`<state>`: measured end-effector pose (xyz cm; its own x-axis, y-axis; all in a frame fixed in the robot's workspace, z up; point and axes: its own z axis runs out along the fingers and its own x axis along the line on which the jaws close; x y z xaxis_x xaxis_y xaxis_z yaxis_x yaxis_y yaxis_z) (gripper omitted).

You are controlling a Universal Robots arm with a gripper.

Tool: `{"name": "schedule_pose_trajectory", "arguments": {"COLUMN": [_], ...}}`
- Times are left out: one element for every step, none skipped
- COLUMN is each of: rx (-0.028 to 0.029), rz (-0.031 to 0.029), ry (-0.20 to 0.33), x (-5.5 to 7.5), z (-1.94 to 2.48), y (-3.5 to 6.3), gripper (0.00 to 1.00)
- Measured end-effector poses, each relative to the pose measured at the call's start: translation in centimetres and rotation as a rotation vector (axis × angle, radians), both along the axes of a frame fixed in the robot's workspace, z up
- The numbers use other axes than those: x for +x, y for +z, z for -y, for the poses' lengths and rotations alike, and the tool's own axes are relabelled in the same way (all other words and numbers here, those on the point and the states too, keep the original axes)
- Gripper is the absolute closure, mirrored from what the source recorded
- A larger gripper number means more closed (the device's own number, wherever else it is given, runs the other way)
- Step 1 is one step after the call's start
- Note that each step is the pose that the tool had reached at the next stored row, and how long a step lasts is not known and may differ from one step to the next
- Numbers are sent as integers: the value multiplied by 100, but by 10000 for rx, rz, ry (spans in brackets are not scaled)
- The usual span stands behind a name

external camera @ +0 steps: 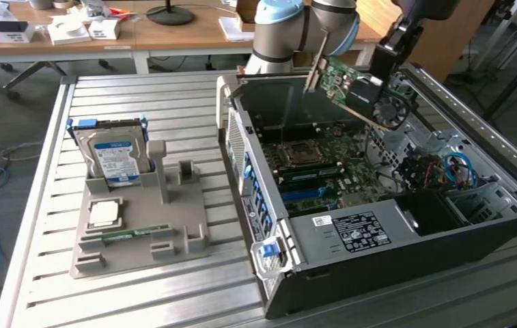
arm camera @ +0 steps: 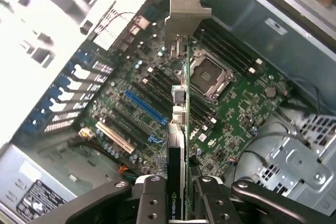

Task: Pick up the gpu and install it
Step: 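Insert the gpu into the slot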

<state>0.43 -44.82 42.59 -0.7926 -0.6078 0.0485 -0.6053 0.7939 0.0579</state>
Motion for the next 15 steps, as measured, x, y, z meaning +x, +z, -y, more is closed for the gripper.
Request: {"name": "schedule_pose_trajectory", "arguments": {"rx": [0,-1,-1,-1,-1,-1,-1,-1,0,-1,-1,0,0,-1,1], "rz": [0,0,0,0,0,0,1,0,1,0,0,0,0,0,1], "ry": [180,359,557,736,917,1095,1275,1455,1634,1815,2005,2186,2370,2550,2730], "x": [0,0,0,1,1,0,0,0,0,0,0,0,0,0,0], "z": [0,0,0,0,0,0,0,0,0,0,0,0,0,0,0], "y": [-3,-5,-8,-11,-14,-17,-20,-22,-25,-27,-29,-31,-34,-35,-38], "gripper": [74,74,74,74,74,74,74,74,74,74,74,74,74,74,74]}}
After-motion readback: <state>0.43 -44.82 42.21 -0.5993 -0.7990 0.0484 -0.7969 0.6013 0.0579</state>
